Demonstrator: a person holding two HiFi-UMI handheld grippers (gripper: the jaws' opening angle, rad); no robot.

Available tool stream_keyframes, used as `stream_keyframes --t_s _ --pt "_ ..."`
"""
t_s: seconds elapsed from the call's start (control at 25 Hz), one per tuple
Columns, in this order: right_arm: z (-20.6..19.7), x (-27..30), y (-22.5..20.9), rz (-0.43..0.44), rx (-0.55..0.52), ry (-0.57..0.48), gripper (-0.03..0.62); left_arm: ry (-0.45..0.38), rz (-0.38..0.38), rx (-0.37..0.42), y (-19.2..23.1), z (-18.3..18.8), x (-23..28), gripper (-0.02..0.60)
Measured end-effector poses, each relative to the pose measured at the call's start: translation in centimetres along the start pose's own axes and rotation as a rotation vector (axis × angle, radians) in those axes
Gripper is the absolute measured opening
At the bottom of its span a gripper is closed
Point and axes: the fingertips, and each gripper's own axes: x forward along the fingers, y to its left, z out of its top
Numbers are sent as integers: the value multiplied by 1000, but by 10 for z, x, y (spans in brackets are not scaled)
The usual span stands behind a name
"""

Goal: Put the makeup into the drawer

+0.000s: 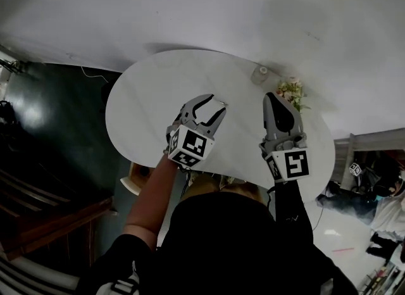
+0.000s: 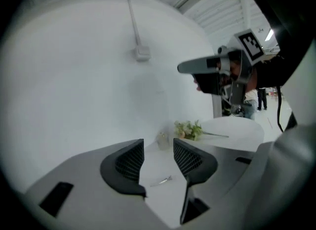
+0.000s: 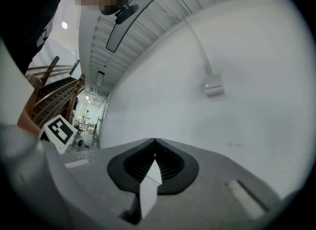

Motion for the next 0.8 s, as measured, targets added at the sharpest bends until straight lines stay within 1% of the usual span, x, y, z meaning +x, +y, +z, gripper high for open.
stream_keyframes --t_s 0.08,0.24,0.36,0.52,0.6,0.64,0.72,0.8 --pt "-9 -5 -11 -14 7 26 5 105 -71 28 -7 -35 34 166" --pt "-23 -20 -30 -38 14 61 5 313 -186 91 -18 -109 95 164" --pt "-31 -36 -46 -59 9 86 5 443 -238 129 -20 -152 124 166" --pt "-45 -57 -80 -116 16 127 5 526 -270 162 -22 -176 149 166" --pt "-52 -65 -96 -140 24 144 5 564 -308 190 -28 -183 157 172" --pt "-54 -68 -102 -149 26 150 5 580 -332 197 -32 -185 160 163" --pt "-60 -75 -112 -163 26 163 5 604 -365 198 -40 -185 162 18" --pt "-57 -76 -118 -170 38 137 5 617 -371 180 -48 -184 162 14"
